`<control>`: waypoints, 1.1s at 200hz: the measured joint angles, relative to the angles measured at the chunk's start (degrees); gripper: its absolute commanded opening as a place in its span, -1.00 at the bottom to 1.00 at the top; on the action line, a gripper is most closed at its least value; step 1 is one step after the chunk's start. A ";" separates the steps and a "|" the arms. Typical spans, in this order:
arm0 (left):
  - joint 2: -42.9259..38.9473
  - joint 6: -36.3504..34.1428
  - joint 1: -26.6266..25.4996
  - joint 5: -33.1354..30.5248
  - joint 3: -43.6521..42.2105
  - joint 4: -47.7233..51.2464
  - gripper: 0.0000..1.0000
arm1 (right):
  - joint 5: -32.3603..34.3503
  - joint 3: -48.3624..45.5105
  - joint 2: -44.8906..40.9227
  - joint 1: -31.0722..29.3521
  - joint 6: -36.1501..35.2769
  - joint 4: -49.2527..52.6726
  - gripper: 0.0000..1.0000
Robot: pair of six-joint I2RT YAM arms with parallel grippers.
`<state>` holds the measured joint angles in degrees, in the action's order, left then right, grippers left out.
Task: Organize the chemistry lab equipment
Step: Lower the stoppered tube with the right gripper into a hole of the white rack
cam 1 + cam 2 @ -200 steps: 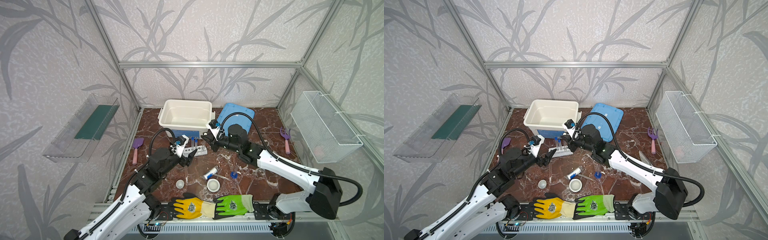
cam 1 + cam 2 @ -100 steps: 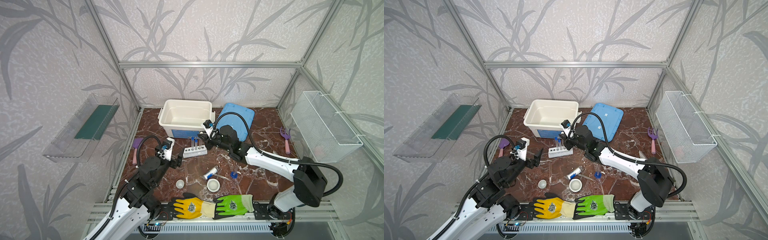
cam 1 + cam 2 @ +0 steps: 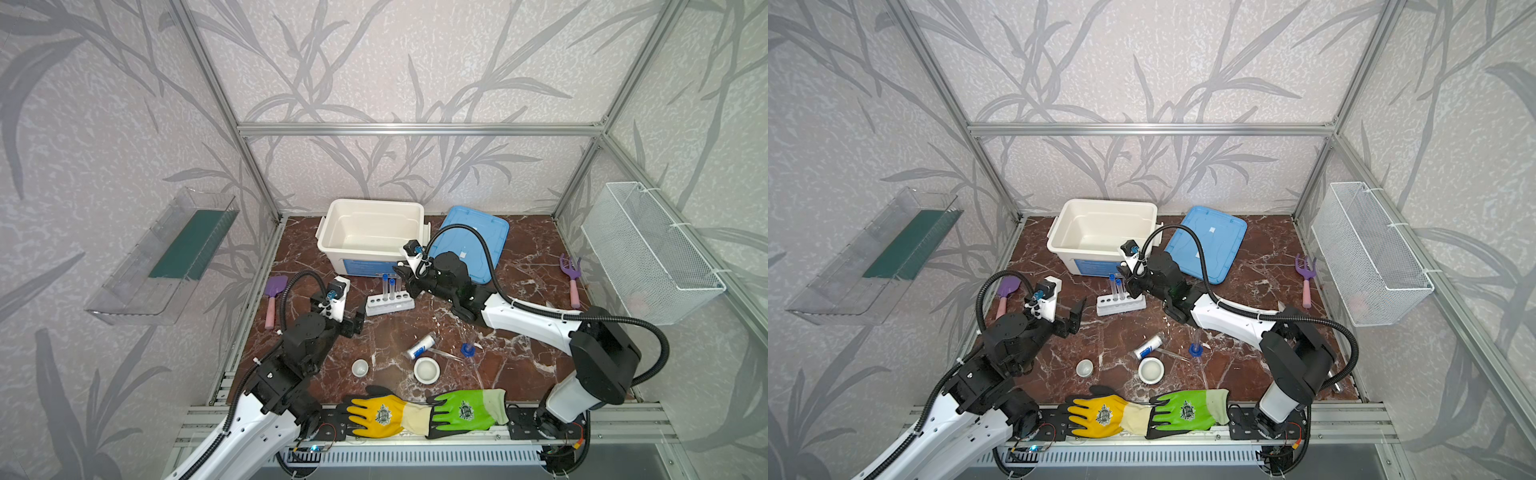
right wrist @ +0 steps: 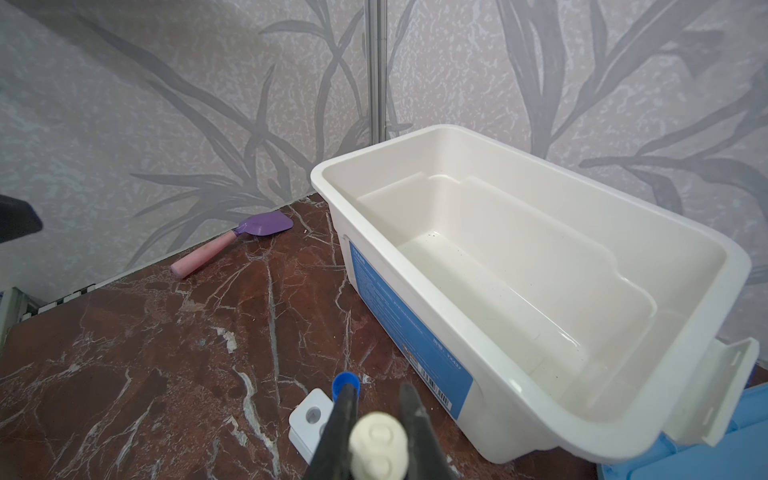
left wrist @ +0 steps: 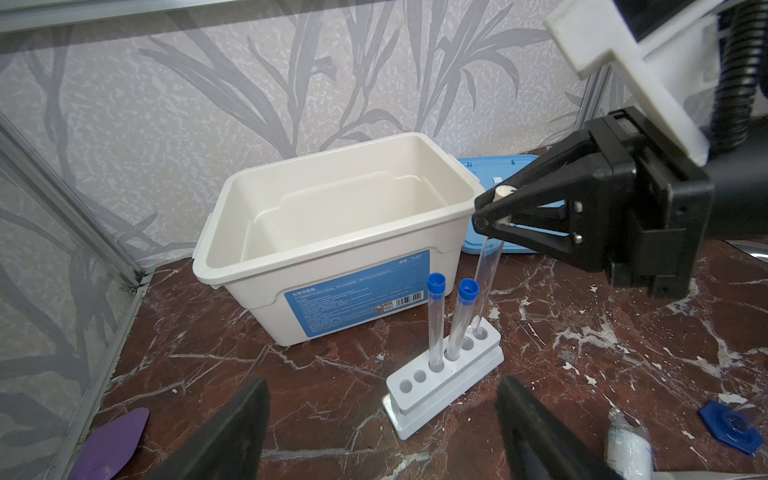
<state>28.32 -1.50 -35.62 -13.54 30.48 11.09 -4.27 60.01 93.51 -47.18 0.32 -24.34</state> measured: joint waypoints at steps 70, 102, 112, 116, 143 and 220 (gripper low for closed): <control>0.46 -0.04 0.07 -0.15 -0.31 -0.26 0.72 | 1.46 -0.63 1.51 0.00 0.00 -2.21 -0.84; 1.33 -0.17 0.07 -0.11 -0.35 -0.33 0.72 | 1.88 -1.36 2.60 0.00 0.04 -3.39 -0.84; 1.53 -0.24 0.07 -0.07 -0.35 -0.35 0.72 | 1.88 -1.38 3.10 0.00 0.04 -3.63 -0.84; 1.64 -0.24 0.09 -0.04 -0.35 -0.35 0.72 | 1.88 -1.38 3.32 0.00 0.04 -3.72 -0.84; 2.29 -0.28 0.17 0.13 -0.35 -0.35 0.73 | 1.88 -1.38 3.96 0.00 0.04 -3.78 -0.84; 2.27 -0.46 0.17 0.13 -0.37 -0.37 0.73 | 1.88 -1.70 5.68 0.02 0.26 -4.94 -0.84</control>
<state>30.59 -1.96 -35.44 -13.41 30.11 10.72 -2.39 58.30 99.20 -47.16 0.58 -29.28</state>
